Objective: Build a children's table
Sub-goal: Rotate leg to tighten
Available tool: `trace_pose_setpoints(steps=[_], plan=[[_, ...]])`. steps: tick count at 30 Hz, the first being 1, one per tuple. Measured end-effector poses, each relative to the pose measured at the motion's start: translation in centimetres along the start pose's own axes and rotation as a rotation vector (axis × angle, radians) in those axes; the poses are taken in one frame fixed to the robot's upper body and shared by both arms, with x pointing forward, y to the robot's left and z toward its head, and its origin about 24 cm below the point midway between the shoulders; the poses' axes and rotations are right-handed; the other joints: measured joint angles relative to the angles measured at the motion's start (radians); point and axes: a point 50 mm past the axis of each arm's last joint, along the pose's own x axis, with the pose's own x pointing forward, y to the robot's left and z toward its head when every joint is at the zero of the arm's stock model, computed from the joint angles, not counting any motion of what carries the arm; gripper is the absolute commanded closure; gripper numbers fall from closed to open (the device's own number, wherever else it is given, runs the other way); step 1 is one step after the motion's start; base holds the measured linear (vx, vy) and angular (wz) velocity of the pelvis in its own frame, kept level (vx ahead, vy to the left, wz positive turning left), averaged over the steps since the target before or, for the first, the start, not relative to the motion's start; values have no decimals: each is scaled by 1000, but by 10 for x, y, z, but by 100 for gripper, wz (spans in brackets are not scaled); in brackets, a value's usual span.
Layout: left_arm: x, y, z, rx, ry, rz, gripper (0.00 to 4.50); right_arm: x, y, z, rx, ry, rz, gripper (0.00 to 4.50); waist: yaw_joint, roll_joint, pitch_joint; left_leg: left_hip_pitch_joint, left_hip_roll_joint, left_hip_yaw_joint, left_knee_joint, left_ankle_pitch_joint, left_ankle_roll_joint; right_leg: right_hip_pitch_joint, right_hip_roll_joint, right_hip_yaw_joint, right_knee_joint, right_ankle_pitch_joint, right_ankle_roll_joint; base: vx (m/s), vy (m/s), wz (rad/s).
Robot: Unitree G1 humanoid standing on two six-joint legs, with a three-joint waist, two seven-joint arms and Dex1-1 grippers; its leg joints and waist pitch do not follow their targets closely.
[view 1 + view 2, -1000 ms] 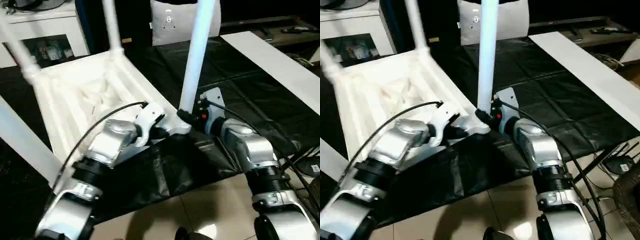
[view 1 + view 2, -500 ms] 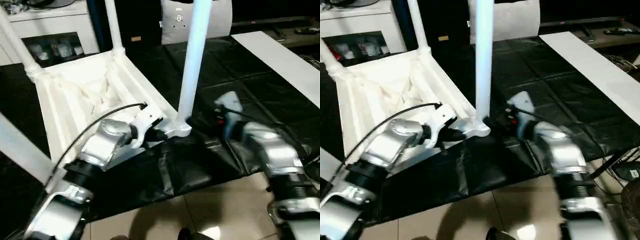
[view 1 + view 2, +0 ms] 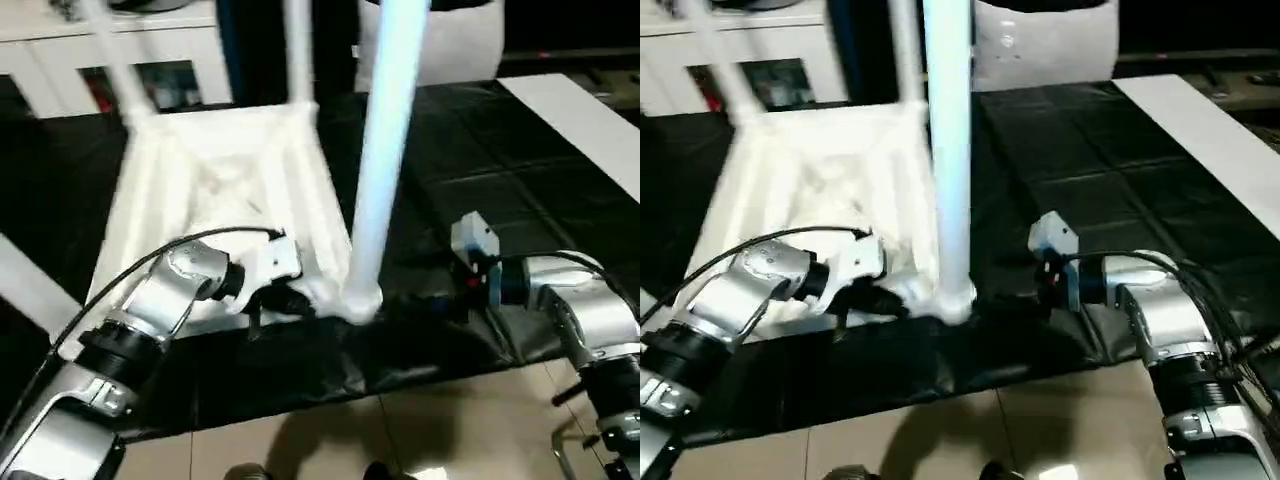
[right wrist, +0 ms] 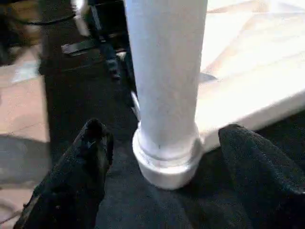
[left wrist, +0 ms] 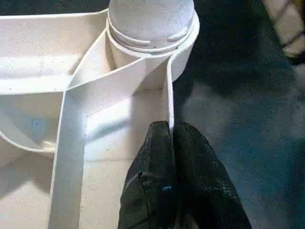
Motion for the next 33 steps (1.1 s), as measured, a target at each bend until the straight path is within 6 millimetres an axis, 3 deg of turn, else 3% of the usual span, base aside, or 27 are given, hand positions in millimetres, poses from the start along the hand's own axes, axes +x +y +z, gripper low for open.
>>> trace_pose_setpoints(steps=[6,12,17,26,30,31,33], plan=[[4,-5,2,30,-6,-81,450,9,1,-1,20,0,88,155,11,-1,-1,0,0,2,1,0,0,0,0,0,2,0,0,0,0,0],[8,-7,4,37,-14,-97,450,16,2,-9,58,27,138,224,9,-3,-2,0,0,3,3,0,0,0,0,1,4,0,0,0,0,0],[7,-7,3,35,-13,-94,450,18,0,-9,64,20,151,252,4,-4,-2,0,0,4,4,0,0,0,0,1,5,0,0,0,0,0],[10,-7,4,-35,-41,-94,450,17,5,-11,140,-11,121,257,6,-4,-3,0,0,4,5,0,0,0,0,1,5,0,1,0,0,0],[14,-3,5,-108,-57,-19,450,19,2,-10,170,-17,12,257,-4,-4,-3,1,0,3,6,1,-2,2,0,1,6,1,1,0,0,0],[16,1,4,-155,-67,42,450,23,-4,-10,193,-28,-59,257,-12,-4,-3,3,0,3,7,2,-4,4,1,1,6,1,2,0,0,0],[19,9,5,-216,-73,153,450,32,-17,-8,229,-51,-201,257,-42,-3,-4,2,1,3,11,2,-5,4,2,-4,3,1,3,0,0,0]])
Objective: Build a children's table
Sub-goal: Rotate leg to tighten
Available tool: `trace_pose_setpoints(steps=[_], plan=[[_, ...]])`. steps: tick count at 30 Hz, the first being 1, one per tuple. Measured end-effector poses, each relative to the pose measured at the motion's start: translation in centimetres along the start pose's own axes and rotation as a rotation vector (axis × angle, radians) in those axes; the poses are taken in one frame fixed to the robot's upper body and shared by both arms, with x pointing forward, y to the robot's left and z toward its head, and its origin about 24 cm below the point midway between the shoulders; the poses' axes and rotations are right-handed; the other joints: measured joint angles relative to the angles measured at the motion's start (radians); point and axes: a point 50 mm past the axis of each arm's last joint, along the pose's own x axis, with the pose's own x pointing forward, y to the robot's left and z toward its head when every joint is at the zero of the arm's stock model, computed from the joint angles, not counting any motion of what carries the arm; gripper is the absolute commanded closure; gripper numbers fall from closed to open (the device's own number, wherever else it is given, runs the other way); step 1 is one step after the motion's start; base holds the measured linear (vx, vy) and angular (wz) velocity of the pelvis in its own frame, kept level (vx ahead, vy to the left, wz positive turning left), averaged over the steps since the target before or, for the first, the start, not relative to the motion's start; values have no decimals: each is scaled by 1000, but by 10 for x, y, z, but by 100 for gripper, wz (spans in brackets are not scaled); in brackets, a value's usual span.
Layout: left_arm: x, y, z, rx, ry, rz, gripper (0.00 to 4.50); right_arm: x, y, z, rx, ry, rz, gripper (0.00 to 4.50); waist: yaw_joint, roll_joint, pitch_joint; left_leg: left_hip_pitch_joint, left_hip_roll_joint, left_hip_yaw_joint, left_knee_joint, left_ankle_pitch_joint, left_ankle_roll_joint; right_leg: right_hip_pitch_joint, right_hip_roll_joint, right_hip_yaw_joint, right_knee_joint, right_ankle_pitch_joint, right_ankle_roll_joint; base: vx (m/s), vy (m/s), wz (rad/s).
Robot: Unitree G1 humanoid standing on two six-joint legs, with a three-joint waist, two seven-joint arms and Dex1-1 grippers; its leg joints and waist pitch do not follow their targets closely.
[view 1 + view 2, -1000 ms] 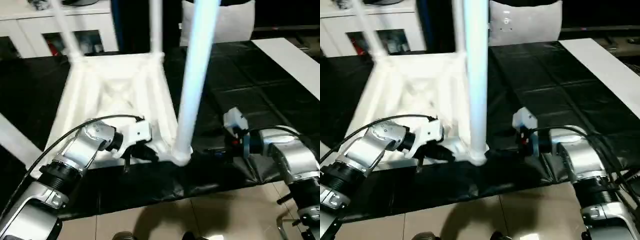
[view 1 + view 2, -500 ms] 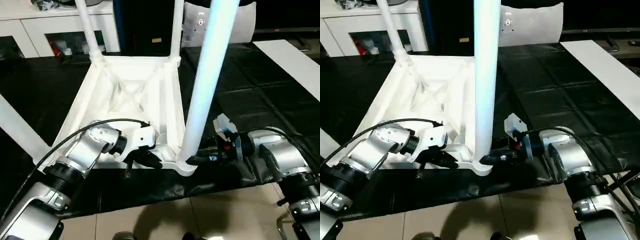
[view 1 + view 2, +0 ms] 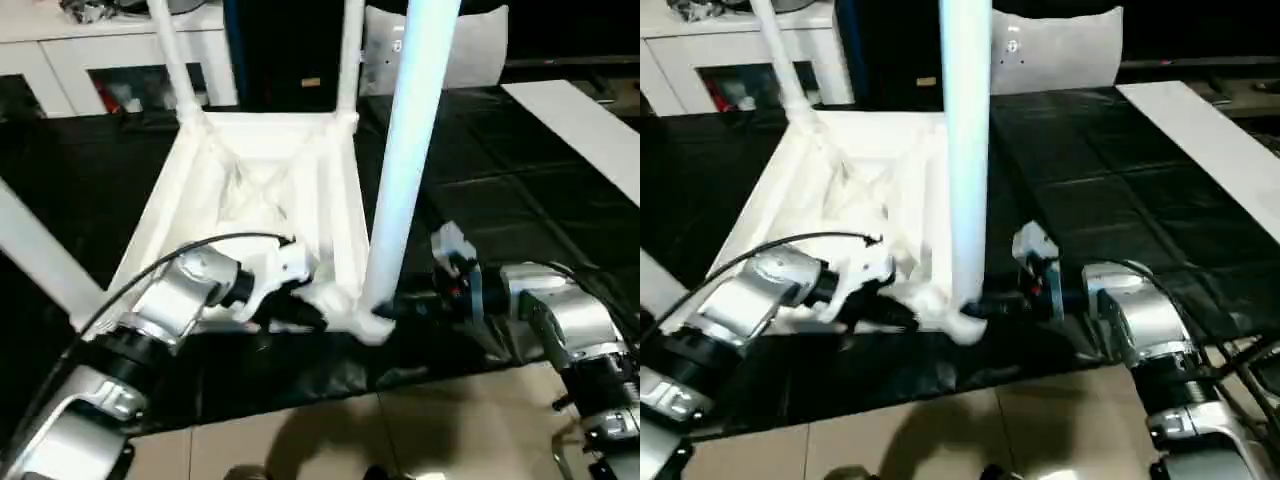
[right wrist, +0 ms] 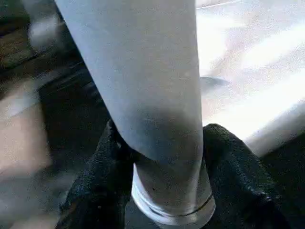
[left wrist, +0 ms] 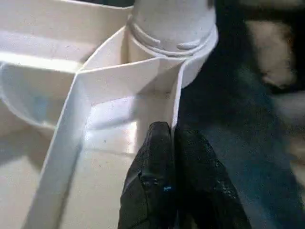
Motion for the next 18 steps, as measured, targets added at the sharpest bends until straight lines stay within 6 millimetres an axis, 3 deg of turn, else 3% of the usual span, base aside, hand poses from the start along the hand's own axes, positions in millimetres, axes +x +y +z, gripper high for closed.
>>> trace_pose_setpoints(steps=[1,3,5,6,7,8,11,13,18], plan=[[5,5,2,-44,-10,79,450,8,-7,3,30,-19,-111,257,-26,2,-1,0,6,-2,1,0,-1,7,5,-7,-13,3,5,0,0,0],[15,10,8,-106,-32,179,450,22,-14,7,64,-53,-288,257,-59,6,-2,-1,26,-11,2,-1,-4,16,11,-24,-30,3,5,0,0,0],[26,10,14,-159,-60,240,450,29,-17,9,88,-76,-426,257,-80,3,-1,2,28,-9,11,-7,-8,14,12,-13,-13,3,6,0,0,0],[31,9,16,-174,-70,256,450,30,-18,9,95,-79,-468,257,-84,-2,1,11,16,-6,11,-11,-13,11,13,0,-4,7,-3,0,0,0],[32,9,16,-178,-74,264,450,30,-18,10,95,-83,-484,257,-83,-2,1,14,6,-1,5,-12,-12,9,12,0,-4,7,-4,0,0,0],[33,9,17,-184,-82,268,450,30,-18,11,93,-88,-495,203,-80,-2,1,13,1,-5,-5,-12,-11,6,13,-1,-10,7,-4,0,0,0],[34,8,19,-183,-92,266,450,30,-18,11,89,-95,-511,182,-77,2,0,4,10,-18,-8,-6,-1,8,28,-4,-29,10,1,0,0,0],[33,7,20,-163,-95,247,450,29,-17,5,88,-92,-513,153,-71,3,-1,0,14,-19,-8,-6,-2,7,29,-1,-28,11,-1,0,0,0],[21,11,16,-112,-89,231,450,21,-12,-3,71,-104,-478,110,-47,3,0,-3,5,-16,-15,-6,-2,0,23,3,-27,11,-9,0,0,0]])
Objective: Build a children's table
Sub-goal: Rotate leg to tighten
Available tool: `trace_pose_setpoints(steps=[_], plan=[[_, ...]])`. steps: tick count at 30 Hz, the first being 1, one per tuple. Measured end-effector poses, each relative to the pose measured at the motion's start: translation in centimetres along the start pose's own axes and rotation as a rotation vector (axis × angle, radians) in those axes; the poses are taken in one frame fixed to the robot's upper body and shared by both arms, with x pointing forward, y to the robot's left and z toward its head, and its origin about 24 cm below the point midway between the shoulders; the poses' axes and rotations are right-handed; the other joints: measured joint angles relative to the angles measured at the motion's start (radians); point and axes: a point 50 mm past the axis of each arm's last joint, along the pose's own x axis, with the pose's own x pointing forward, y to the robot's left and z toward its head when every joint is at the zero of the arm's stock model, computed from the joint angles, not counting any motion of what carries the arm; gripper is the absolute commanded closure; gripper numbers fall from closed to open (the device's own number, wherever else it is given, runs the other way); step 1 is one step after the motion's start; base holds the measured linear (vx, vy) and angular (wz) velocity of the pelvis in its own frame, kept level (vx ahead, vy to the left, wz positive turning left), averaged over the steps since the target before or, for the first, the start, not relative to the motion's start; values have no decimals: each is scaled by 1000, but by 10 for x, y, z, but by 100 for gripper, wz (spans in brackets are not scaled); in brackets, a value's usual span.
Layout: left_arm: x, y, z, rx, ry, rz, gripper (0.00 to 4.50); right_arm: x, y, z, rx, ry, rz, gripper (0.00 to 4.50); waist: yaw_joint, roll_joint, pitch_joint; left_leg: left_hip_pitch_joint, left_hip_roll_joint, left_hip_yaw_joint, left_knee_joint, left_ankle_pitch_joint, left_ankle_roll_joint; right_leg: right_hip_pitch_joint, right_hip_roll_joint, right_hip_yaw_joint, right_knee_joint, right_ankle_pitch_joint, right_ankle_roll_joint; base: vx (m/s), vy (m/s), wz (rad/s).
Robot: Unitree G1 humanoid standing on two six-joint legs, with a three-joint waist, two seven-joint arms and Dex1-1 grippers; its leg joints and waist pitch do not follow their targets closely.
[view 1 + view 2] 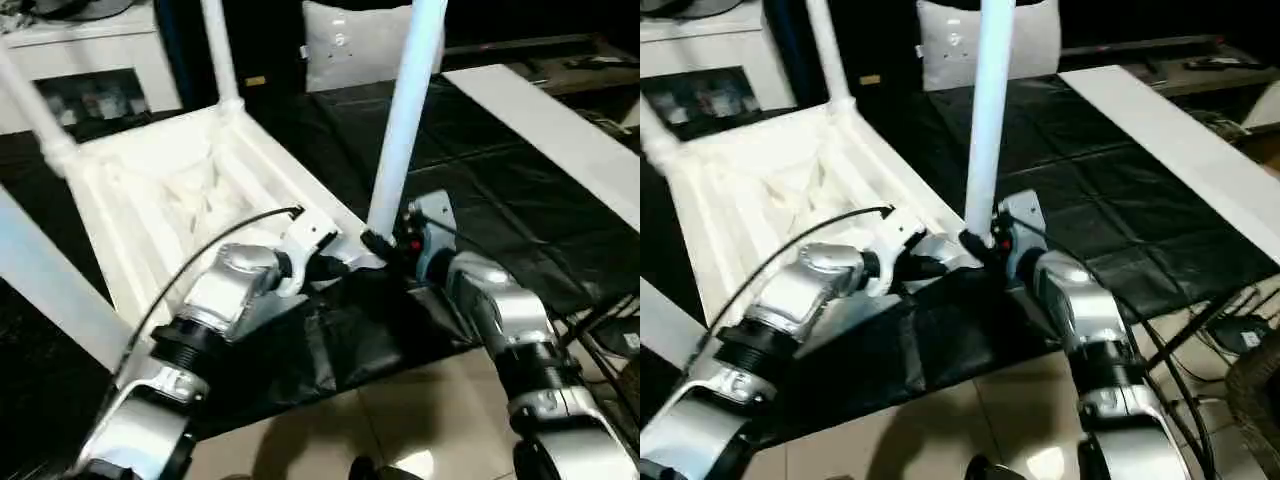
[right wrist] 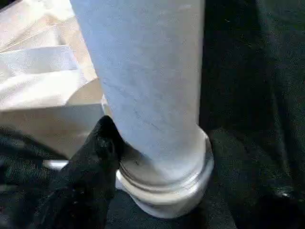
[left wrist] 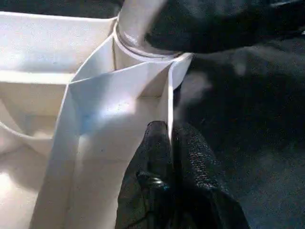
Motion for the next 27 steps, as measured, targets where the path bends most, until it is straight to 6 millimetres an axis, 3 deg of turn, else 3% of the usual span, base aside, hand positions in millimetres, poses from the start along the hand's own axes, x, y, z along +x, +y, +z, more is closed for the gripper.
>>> trace_pose_setpoints(steps=[4,11,13,15,18,20,27], plan=[[-5,0,-2,56,7,-47,450,-10,-5,2,-35,-6,49,78,15,0,0,-3,-5,3,0,0,1,-8,-9,3,8,-2,1,0,0,0],[-21,1,-12,165,34,-175,450,-26,-10,4,-183,24,234,23,43,0,0,0,-5,5,2,1,2,-8,-10,4,14,-2,1,0,0,0],[-30,3,-17,199,65,-236,450,-39,-18,5,-252,59,291,8,53,0,0,1,-5,5,3,2,2,-7,-11,4,14,-2,1,0,0,0],[-37,3,-21,219,89,-292,450,-49,-26,9,-292,84,316,8,57,0,0,2,-5,6,3,2,3,-5,-11,4,14,-2,1,0,0,0],[-45,4,-24,255,123,-356,450,-50,-21,9,-332,96,425,8,57,-1,-1,3,-6,6,4,2,3,-4,-11,4,14,-2,1,0,0,0],[-45,0,-24,274,131,-403,450,-48,-14,4,-329,109,503,43,62,-1,-1,2,-6,6,4,2,3,-4,-12,4,14,-2,1,0,0,0],[-46,-6,-23,323,149,-494,450,-50,-1,0,-275,121,715,93,81,-2,-1,2,-6,7,4,2,3,-4,-13,4,15,-2,1,0,0,0]])
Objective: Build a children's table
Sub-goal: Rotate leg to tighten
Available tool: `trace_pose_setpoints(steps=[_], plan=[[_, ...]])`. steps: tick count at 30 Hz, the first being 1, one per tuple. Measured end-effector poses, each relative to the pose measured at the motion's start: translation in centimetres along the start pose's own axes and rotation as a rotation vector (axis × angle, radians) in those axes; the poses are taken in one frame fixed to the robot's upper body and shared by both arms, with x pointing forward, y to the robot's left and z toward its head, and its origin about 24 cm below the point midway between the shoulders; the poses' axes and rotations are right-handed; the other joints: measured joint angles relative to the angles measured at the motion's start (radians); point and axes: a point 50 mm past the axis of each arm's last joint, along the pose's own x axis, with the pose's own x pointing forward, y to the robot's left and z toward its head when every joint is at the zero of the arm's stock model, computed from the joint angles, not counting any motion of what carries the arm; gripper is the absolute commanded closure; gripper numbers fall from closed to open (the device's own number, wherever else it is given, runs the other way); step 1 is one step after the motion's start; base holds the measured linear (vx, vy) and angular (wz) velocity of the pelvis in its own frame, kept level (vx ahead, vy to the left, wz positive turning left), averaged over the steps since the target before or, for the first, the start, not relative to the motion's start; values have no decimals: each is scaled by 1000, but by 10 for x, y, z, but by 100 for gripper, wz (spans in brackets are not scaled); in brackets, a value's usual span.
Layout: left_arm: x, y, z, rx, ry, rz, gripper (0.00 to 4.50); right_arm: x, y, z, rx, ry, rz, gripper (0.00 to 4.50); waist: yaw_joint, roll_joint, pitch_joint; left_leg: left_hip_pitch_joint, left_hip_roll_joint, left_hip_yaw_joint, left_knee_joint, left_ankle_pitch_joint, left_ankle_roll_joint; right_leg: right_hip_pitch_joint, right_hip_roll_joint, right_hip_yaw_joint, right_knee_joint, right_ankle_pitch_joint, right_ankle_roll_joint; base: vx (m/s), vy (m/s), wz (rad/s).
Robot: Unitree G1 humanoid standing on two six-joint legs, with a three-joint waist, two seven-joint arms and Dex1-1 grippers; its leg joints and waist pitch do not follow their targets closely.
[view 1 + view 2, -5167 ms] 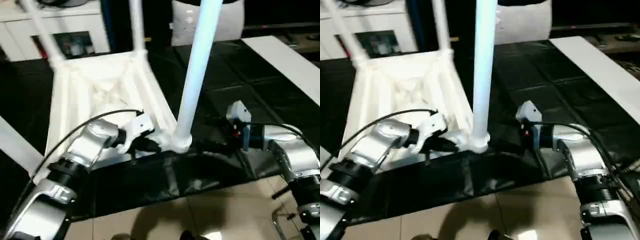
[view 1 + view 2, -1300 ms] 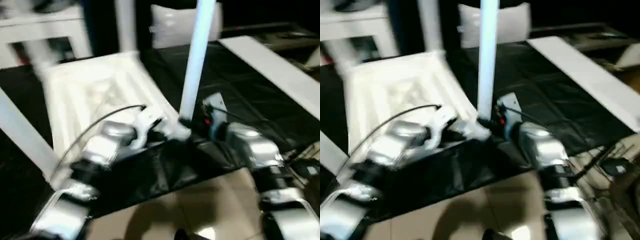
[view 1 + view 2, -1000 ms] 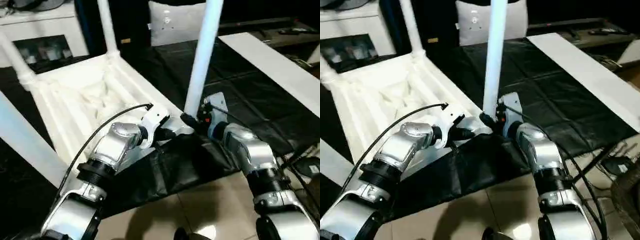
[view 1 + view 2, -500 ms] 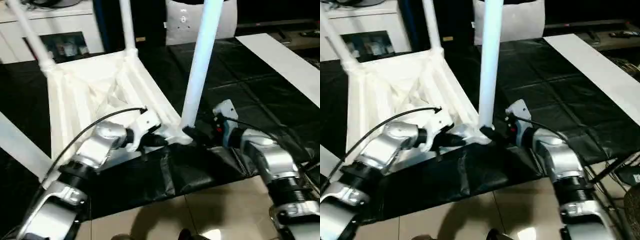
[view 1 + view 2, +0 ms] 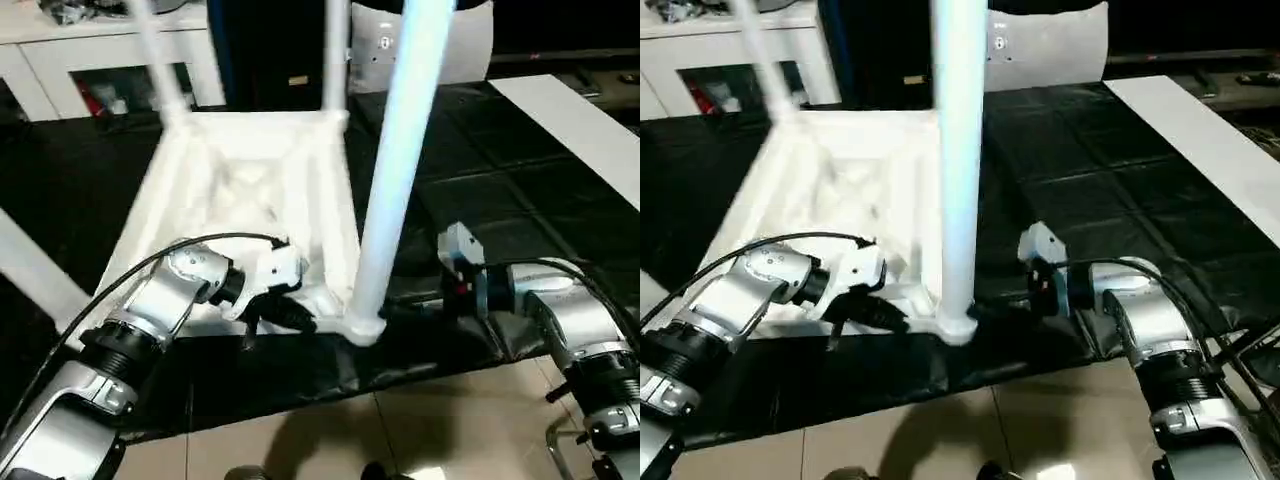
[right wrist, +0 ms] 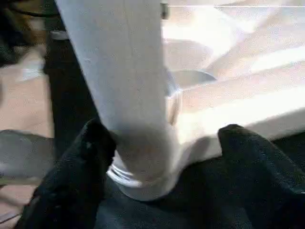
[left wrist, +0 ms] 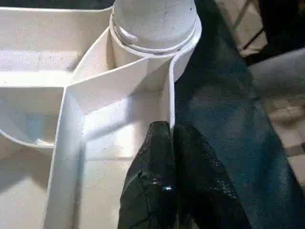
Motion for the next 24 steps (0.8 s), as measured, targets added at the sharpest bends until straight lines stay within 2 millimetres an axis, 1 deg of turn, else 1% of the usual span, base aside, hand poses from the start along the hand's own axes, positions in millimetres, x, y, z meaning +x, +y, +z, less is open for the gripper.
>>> trace_pose_setpoints(steps=[7,10,11,16,17,18,24], plan=[[4,-2,2,9,-6,-27,450,17,6,0,24,-16,94,153,1,0,0,0,0,0,1,0,0,0,0,0,0,0,0,0,0,0],[4,-2,2,10,-7,-36,450,17,6,-1,48,-18,125,165,2,0,0,-1,0,0,1,0,0,0,0,0,0,0,0,0,0,0],[4,-2,2,10,-7,-36,450,17,6,-1,53,-21,129,185,2,0,0,-1,0,0,1,0,0,0,0,0,0,0,0,0,0,0],[4,-2,2,10,-7,-46,450,16,6,-4,89,-30,158,230,2,0,0,0,0,0,1,0,0,0,0,0,0,0,0,0,0,0],[5,-3,2,10,-7,-46,450,16,6,-5,93,-30,161,230,2,0,0,0,0,0,1,0,0,0,0,0,0,0,0,0,0,0],[5,-3,2,9,-9,-47,450,15,6,-5,97,-33,162,240,2,0,0,0,0,0,1,0,0,0,0,0,0,0,0,0,0,0],[10,-2,6,-34,-39,-48,450,11,6,-7,133,-55,150,246,3,0,0,-1,0,0,1,0,0,0,0,0,0,0,0,0,0,0]])
